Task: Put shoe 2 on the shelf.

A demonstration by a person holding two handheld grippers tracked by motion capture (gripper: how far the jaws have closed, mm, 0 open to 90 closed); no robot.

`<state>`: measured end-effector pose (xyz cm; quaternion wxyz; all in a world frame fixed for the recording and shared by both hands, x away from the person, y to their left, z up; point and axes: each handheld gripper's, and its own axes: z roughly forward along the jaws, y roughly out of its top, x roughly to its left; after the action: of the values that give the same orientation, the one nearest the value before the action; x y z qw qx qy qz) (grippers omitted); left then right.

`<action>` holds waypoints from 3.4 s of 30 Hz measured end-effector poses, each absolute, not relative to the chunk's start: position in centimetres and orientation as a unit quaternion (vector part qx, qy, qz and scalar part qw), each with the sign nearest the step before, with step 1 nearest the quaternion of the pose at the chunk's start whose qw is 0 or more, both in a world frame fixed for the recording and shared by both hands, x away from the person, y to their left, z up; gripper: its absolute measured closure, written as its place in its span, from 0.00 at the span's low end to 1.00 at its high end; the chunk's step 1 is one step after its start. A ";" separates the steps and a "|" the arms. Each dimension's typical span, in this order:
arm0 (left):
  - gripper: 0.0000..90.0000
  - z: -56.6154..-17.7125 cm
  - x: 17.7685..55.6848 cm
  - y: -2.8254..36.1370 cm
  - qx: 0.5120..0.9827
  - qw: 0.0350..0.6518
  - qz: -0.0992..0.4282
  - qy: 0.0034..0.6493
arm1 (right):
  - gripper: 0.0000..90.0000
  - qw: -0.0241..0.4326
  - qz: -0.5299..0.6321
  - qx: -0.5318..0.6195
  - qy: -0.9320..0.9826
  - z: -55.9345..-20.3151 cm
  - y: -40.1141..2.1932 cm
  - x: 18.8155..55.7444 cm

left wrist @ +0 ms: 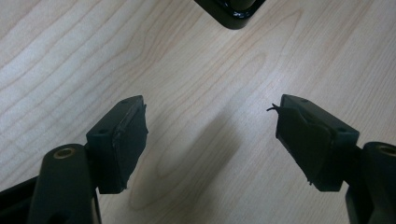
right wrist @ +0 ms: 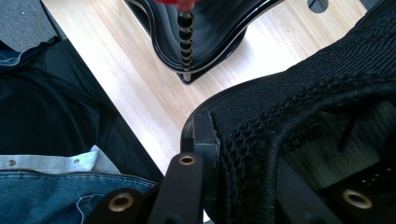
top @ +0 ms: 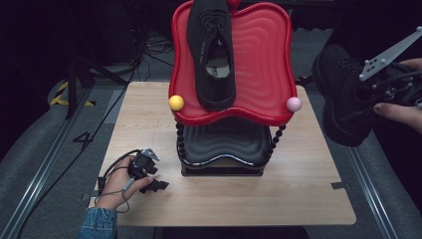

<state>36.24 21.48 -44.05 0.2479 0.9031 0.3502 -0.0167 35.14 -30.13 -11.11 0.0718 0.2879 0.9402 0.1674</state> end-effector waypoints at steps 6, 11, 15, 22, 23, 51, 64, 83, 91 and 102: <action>0.28 -44.1 36.5 21.3 0.904 0.250 -0.022 0.347 | 0.96 0.073 0.178 0.285 0.939 -9.7 -29.8 35.1; 0.28 -44.1 36.6 21.0 0.906 0.249 -0.022 0.341 | 0.96 0.073 0.185 0.281 0.939 -8.6 -29.4 35.3; 0.28 -44.1 36.6 21.0 0.906 0.248 -0.023 0.341 | 0.96 0.082 0.183 0.278 0.939 -7.5 -28.8 35.3; 0.28 -44.0 36.5 21.1 0.906 0.250 -0.020 0.340 | 0.96 0.089 0.193 0.271 0.939 -5.5 -28.0 35.5; 0.28 -44.0 36.5 21.2 0.906 0.250 -0.020 0.340 | 0.96 0.088 0.197 0.271 0.938 -5.3 -27.9 35.5; 0.28 -44.3 35.7 21.7 0.909 0.243 -0.022 0.339 | 0.96 0.106 0.193 0.212 0.952 -1.8 -20.7 36.1; 0.28 -44.3 35.4 22.0 0.908 0.244 -0.020 0.340 | 0.96 0.109 0.194 0.188 0.957 -1.7 -17.0 37.0; 0.28 -44.4 35.4 22.1 0.907 0.247 -0.024 0.341 | 0.95 0.139 0.171 0.176 0.959 -3.7 -12.3 38.9; 0.28 -44.4 35.4 22.1 0.906 0.250 -0.022 0.342 | 0.95 0.128 0.179 0.165 0.961 -4.4 -11.2 38.7; 0.28 -44.4 35.3 22.0 0.906 0.248 -0.028 0.341 | 0.94 0.112 0.176 0.162 0.965 -6.2 -10.8 39.4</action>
<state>35.34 21.96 -44.42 0.2477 0.9064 0.3410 -0.0278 39.36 -10.79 -6.23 0.1117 0.1620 0.9645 0.1760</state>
